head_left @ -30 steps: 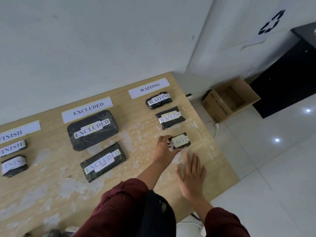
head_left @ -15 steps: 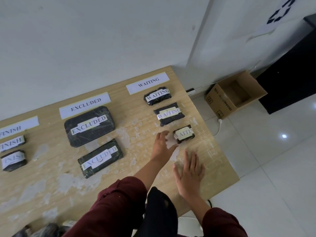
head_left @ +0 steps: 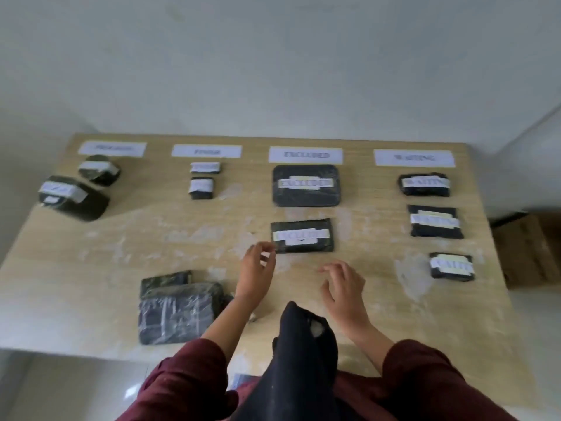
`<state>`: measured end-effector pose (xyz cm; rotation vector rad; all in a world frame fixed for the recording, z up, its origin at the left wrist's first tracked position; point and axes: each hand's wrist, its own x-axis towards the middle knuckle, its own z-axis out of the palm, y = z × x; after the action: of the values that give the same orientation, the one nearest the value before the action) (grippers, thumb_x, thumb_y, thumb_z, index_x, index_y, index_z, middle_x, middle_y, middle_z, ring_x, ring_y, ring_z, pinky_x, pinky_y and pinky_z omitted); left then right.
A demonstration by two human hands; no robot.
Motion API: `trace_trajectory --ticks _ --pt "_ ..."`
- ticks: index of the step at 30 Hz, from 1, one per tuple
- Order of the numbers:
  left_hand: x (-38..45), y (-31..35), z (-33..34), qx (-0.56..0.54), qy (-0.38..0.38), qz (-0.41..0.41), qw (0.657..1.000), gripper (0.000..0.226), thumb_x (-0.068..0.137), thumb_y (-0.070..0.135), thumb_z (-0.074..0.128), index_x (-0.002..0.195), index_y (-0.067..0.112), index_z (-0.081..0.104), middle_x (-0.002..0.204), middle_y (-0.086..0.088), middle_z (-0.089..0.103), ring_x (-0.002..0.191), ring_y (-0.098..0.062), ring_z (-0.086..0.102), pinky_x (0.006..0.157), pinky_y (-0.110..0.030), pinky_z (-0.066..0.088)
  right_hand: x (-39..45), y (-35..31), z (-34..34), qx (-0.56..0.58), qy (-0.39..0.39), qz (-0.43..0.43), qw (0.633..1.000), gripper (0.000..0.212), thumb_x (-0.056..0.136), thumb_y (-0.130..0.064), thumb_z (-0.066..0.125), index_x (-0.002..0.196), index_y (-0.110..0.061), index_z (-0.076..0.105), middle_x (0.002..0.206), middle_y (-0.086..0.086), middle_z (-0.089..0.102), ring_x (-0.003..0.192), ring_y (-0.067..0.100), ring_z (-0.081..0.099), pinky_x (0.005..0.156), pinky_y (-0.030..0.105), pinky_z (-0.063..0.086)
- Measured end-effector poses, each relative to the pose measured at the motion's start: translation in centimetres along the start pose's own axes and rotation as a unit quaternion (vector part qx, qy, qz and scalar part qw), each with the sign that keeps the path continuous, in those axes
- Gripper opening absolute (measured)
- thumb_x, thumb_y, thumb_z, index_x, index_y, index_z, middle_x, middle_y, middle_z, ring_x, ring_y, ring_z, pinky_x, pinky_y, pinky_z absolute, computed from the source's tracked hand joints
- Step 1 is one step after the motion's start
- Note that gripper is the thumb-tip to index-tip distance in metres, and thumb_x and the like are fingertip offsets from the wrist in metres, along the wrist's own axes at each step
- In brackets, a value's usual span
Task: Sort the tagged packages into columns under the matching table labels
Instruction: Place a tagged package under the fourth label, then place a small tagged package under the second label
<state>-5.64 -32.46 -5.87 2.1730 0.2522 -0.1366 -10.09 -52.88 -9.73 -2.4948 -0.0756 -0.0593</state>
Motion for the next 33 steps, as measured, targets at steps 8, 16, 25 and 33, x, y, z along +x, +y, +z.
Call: trace_trajectory --ticks 8,16,25,33 --pt "-0.7 -5.8 -11.3 -0.007 0.143 -0.046 0.989 0.02 0.095 0.017 0.05 0.109 0.01 0.062 0.105 -0.004 0.062 0.084 -0.015 0.058 0.063 -0.012 0.042 2.0 -12.3 6.0 0.036 -0.241 -0.169 0.955 0.055 0.082 -0.064 0.057 0.124 -0.029 0.052 0.124 -0.006 0.049 0.118 0.013 0.045 0.103 0.039 0.032" --pt "-0.8 -9.9 -16.6 -0.031 0.169 -0.063 0.983 0.018 0.095 0.016 0.05 0.108 0.013 0.062 0.106 -0.004 0.065 0.088 -0.017 0.06 0.068 -0.021 0.046 0.4 -14.2 7.7 -0.012 -0.292 -0.185 0.938 0.109 0.061 -0.074 0.064 0.147 -0.03 0.013 0.147 0.001 0.024 0.135 0.022 0.027 0.11 0.038 0.024" --pt "2.2 -9.5 -16.8 -0.041 0.099 -0.029 0.994 0.019 0.095 0.016 0.049 0.109 0.015 0.063 0.109 -0.001 0.065 0.085 -0.011 0.059 0.063 -0.014 0.044 -0.7 -10.7 5.7 -0.11 -0.236 -0.083 0.962 0.091 0.057 -0.072 0.068 0.136 -0.033 0.044 0.134 -0.003 0.038 0.127 0.018 0.035 0.108 0.039 0.029" --pt "3.9 -7.6 -16.5 -0.074 0.004 -0.002 0.997 0.02 0.095 0.018 0.05 0.11 0.013 0.063 0.109 -0.001 0.065 0.088 -0.015 0.062 0.062 -0.014 0.043 2.1 -15.5 5.4 0.374 -0.037 0.271 0.886 0.037 0.088 -0.019 0.069 0.12 -0.015 0.052 0.117 0.009 0.062 0.103 0.017 0.064 0.075 0.022 0.056"
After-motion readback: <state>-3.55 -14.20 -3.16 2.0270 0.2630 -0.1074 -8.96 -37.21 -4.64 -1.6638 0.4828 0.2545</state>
